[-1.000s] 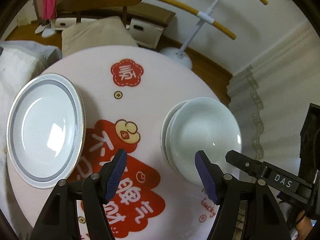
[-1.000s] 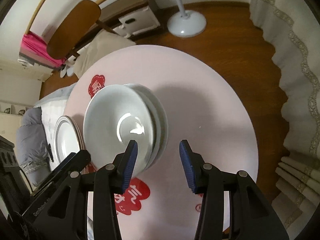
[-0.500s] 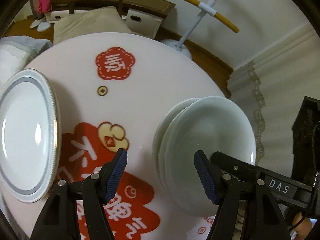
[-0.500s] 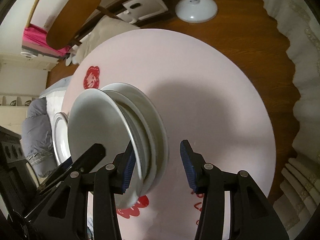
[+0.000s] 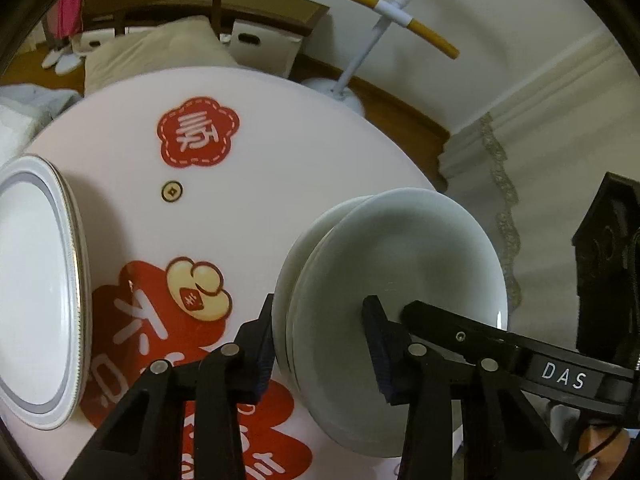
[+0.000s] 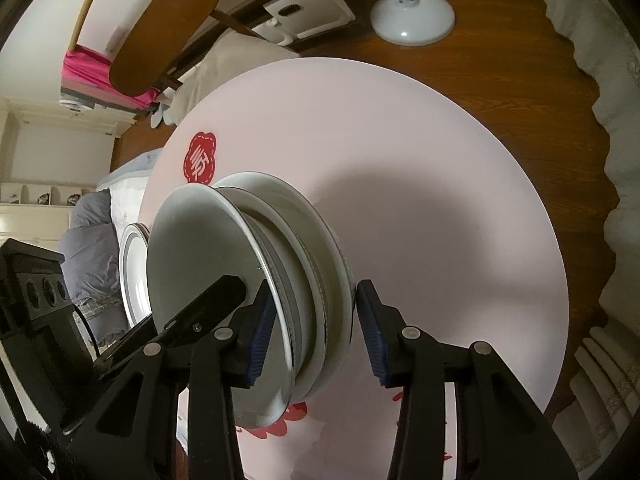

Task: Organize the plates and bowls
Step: 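Grasp the bowl stack rim with both grippers and lift it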

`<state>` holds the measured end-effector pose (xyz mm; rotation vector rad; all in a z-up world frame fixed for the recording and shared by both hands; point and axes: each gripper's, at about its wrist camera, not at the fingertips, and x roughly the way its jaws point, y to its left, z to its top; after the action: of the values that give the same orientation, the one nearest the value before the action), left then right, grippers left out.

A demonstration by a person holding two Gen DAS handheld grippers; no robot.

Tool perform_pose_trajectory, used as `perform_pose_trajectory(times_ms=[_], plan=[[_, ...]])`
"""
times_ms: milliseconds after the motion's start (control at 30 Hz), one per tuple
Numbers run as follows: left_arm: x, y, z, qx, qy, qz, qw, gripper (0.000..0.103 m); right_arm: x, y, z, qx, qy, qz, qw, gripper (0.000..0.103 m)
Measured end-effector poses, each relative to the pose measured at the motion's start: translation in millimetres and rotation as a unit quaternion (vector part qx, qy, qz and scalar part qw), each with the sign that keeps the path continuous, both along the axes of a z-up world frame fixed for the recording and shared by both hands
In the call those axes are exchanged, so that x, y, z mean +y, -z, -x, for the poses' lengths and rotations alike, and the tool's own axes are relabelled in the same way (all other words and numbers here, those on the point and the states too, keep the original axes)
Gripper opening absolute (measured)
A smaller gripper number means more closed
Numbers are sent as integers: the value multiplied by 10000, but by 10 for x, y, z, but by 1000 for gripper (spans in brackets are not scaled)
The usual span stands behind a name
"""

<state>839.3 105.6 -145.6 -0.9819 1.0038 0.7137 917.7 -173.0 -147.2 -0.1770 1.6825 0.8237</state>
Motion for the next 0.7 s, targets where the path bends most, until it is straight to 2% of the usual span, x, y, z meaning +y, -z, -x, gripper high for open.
perform_pose_trajectory(times_ms=[300, 700], plan=[[-19, -23, 69, 12, -75, -97, 9999, 28, 12, -37, 32, -147, -126, -1, 9998, 39], [-198, -145, 221, 103, -27, -168, 9998, 26, -8, -64, 225, -298, -551, -27, 9980, 37]])
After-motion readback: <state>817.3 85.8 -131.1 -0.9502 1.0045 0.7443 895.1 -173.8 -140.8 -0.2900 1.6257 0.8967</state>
